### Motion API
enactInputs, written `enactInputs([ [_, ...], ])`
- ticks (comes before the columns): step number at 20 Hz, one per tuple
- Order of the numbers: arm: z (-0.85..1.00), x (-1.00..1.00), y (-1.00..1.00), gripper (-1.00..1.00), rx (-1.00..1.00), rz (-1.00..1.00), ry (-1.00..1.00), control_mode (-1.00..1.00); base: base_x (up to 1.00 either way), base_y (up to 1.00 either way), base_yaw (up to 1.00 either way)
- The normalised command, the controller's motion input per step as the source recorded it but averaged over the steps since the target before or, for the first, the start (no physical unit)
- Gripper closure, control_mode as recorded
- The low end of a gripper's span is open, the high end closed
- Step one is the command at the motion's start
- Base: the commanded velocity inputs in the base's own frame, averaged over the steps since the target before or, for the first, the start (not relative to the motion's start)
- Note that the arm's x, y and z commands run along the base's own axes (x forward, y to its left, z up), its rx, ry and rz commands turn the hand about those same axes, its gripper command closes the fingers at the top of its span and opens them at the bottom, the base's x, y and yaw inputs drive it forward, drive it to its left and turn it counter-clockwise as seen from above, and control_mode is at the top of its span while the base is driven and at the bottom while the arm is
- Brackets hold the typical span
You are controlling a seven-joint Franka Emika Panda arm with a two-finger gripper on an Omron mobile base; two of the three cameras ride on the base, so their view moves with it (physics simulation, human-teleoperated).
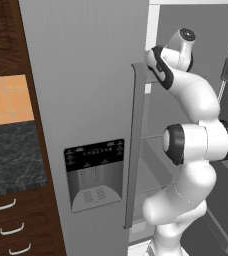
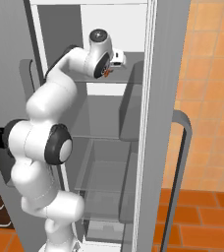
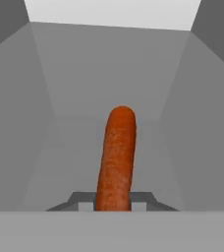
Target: Place one carrot and one steak in each tupperware on the nearby counter, to pack two identical lunches.
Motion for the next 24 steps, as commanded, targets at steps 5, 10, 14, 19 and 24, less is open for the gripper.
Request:
enactInputs([
  [5, 0.01, -1.00, 0.01, 1.00, 0.00, -0.03, -0.13, -1.00, 0.00, 0.00, 0.00],
  [10, -0.07, -1.00, 0.11, 1.00, 0.01, -0.03, 0.14, -1.00, 0.00, 0.00, 0.00],
  [14, -0.38, -1.00, 0.06, 1.00, 0.02, -0.22, 0.41, -1.00, 0.00, 0.00, 0.00],
  [19, -0.86, -1.00, 0.09, 1.00, 0.00, -0.11, 0.34, -1.00, 0.00, 0.00, 0.00],
  [24, -0.87, -1.00, 0.33, 1.00, 0.04, -0.01, 0.13, -1.00, 0.00, 0.00, 0.00],
])
